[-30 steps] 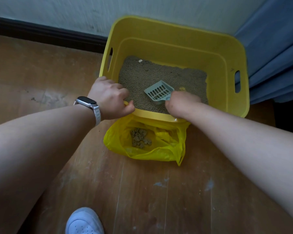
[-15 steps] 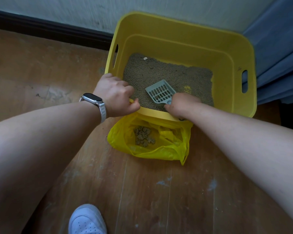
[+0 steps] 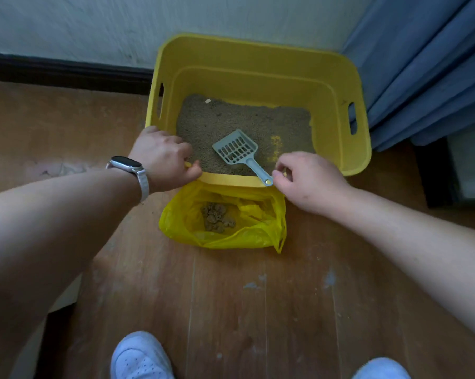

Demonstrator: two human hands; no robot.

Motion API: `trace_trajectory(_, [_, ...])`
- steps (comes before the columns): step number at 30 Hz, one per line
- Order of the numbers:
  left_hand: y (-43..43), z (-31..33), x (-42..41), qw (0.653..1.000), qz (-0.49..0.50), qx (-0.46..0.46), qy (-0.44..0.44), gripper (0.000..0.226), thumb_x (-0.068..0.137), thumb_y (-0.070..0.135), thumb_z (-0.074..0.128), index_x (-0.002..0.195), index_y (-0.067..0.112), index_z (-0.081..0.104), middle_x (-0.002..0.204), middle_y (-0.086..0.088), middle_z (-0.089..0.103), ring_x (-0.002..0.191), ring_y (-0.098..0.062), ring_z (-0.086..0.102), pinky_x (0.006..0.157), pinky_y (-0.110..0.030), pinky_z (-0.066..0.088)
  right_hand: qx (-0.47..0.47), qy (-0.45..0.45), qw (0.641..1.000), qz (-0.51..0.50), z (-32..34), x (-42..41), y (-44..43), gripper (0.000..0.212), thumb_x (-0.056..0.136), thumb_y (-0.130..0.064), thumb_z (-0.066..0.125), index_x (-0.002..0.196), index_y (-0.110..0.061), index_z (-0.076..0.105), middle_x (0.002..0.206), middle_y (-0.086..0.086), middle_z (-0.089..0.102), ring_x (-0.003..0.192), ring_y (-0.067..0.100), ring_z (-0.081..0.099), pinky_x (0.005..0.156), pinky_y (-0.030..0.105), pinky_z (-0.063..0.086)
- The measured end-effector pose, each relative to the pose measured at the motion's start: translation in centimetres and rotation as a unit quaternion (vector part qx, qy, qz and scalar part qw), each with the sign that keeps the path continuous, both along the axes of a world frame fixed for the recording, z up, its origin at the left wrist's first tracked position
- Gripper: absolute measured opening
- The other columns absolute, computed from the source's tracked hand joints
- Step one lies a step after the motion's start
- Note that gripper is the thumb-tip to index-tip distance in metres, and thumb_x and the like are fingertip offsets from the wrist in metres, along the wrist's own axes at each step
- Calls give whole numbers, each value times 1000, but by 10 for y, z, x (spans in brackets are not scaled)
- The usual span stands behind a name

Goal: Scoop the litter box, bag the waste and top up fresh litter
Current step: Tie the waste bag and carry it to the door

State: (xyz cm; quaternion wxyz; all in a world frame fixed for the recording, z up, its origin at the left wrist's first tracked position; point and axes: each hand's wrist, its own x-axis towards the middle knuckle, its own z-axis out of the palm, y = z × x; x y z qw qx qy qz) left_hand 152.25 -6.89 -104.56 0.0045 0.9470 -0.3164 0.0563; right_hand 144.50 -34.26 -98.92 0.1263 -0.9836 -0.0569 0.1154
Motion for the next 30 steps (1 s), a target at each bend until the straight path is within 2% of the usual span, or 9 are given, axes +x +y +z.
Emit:
trace_trajectory(6, [6,7,-16,997,-48,-54,-3,43,87,49,47,90,8,60,88,-13,59,79,-33,54,67,-43,47,20,41,999,-22,-23,-48,-14,17,92,-38,50,84,-24,57,83,-6,52,81,20,52,63,31,36])
trace_trajectory(9, [19,7,-32,994,-68,-58,-55,45,81,43,61,103,5,56,107,-20,56,91,-38,51,72,-48,45,2,109,991,-82,-49,-59,-21,21,91,-39,49,91,-20,59,88,-3,60,85,23,57,63,32,41])
trace_trajectory(11, [28,8,-43,994,-68,-60,-61,44,81,42,63,103,4,55,106,-20,56,89,-37,50,71,-48,44,1,148,982,-118,-68,-62,-26,23,91,-38,50,101,-19,59,101,3,63,93,26,59,70,34,48])
trace_trajectory(15, [38,0,-59,998,-31,-31,49,43,85,50,49,90,9,58,88,-13,59,76,-36,58,62,-42,48,46,181,962,-200,-96,-64,-30,48,91,-42,54,129,-13,50,129,11,54,116,31,54,90,38,46])
trace_trajectory(18, [26,-9,-69,968,167,23,188,49,86,61,50,110,19,57,103,-4,63,87,-27,62,68,-38,52,63,214,944,-242,-107,-61,-26,61,91,-46,55,138,-9,43,139,16,48,125,34,48,96,38,42])
trace_trajectory(21, [9,-14,-73,914,261,60,306,52,89,57,53,123,17,49,108,-7,64,89,-26,62,69,-36,52,110,240,931,-254,-113,-61,-21,42,91,-38,58,120,-6,57,120,15,60,110,33,57,80,33,44])
trace_trajectory(23, [0,-15,-75,911,246,68,323,30,93,44,53,102,15,51,99,-11,64,80,-27,57,63,-33,46,168,229,922,-264,-115,-64,-19,17,90,-26,59,87,-9,61,86,9,62,85,29,58,60,31,38])
trace_trajectory(25, [-3,-13,-78,922,228,74,304,21,93,36,50,88,16,47,89,-9,59,74,-27,52,59,-32,41,194,223,918,-265,-113,-68,-18,20,91,-19,57,72,-12,55,68,3,55,72,25,53,51,29,31])
trace_trajectory(30, [2,-3,-89,952,187,30,239,24,96,38,48,85,16,44,74,-6,55,68,-31,54,55,-33,37,153,249,930,-224,-102,-76,-26,20,91,-21,56,76,-8,57,71,6,60,70,27,56,51,29,36])
